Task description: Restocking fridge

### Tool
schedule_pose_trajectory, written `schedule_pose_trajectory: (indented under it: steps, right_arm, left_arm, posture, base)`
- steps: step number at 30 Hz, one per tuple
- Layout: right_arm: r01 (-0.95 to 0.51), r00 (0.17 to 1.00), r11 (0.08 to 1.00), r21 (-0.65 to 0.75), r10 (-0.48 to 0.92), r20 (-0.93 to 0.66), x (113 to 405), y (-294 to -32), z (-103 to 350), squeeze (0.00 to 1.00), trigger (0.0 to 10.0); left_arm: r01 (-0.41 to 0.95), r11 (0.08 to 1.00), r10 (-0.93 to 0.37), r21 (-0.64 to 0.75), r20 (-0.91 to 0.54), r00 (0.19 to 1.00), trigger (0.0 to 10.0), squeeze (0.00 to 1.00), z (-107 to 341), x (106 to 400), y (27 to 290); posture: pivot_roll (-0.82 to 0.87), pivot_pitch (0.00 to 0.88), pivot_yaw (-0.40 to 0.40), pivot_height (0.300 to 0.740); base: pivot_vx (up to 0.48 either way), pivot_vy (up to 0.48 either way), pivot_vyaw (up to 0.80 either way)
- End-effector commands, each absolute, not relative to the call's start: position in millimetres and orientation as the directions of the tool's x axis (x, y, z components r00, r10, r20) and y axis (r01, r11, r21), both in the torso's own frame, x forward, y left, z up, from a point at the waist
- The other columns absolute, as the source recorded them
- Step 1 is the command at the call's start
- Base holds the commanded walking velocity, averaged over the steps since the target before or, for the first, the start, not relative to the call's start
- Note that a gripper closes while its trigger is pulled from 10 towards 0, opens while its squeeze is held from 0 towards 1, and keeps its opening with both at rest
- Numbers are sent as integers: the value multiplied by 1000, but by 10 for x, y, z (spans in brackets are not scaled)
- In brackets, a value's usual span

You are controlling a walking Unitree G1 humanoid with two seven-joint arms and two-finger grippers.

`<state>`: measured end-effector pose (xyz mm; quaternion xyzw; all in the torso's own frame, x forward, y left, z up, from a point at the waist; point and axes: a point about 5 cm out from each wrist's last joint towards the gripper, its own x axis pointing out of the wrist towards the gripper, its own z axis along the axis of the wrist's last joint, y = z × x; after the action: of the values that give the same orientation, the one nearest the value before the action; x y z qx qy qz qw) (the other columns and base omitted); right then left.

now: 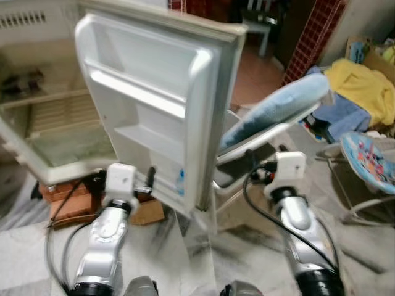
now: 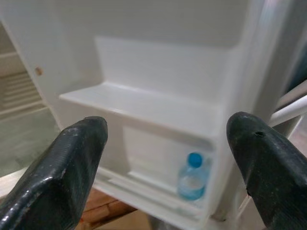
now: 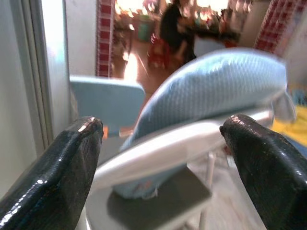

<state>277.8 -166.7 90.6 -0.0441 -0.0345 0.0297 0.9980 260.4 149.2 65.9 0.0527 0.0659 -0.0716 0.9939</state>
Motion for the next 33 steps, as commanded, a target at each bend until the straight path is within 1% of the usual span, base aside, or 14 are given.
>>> schedule_pose_trajectory:
  steps: [1,6,19,23,24,31,33]
  right_arm:
    - [-90,991,993,-73,96,96,2791,-1562,964,0,10000]
    - [-118,988,992,-36,121,100,2775,-1498,969,0,10000]
    - [-121,986,992,-27,123,109,2794,-1467,978,0,10000]
    - [-110,988,994,-15,111,108,2798,-1474,975,0,10000]
    - [-102,988,995,5,100,118,2802,-1484,990,0,10000]
    - [-81,990,997,-17,82,117,2816,-1515,989,0,10000]
    - [-80,990,997,-17,81,118,2817,-1517,990,0,10000]
  left_arm:
    - [105,988,-88,112,-150,985,10000,0,659,2593,1602]
    - [116,988,-100,106,-149,984,10000,0,666,2592,1605]
    - [148,986,-135,82,-147,980,10000,0,672,2576,1570]
    - [149,985,-137,84,-142,980,10000,0,678,2578,1574]
    - [150,985,-137,83,-141,980,10000,0,683,2580,1576]
    - [145,987,-133,76,-138,981,10000,0,692,2582,1577]
    - [143,987,-132,72,-136,982,10000,0,694,2582,1576]
  posture:
    - [43,33,-32,740]
    - [43,33,-29,740]
    - [44,27,-25,740]
    - [45,24,-24,740]
    - [45,23,-24,740]
    - [46,23,-24,740]
    - [46,23,-24,740]
  base:
    - [0,0,794]
    - [0,0,789]
    - [0,0,773]
    - [289,0,659]
    - [368,-266,0]
    - [337,-332,0]
    - [0,-270,0]
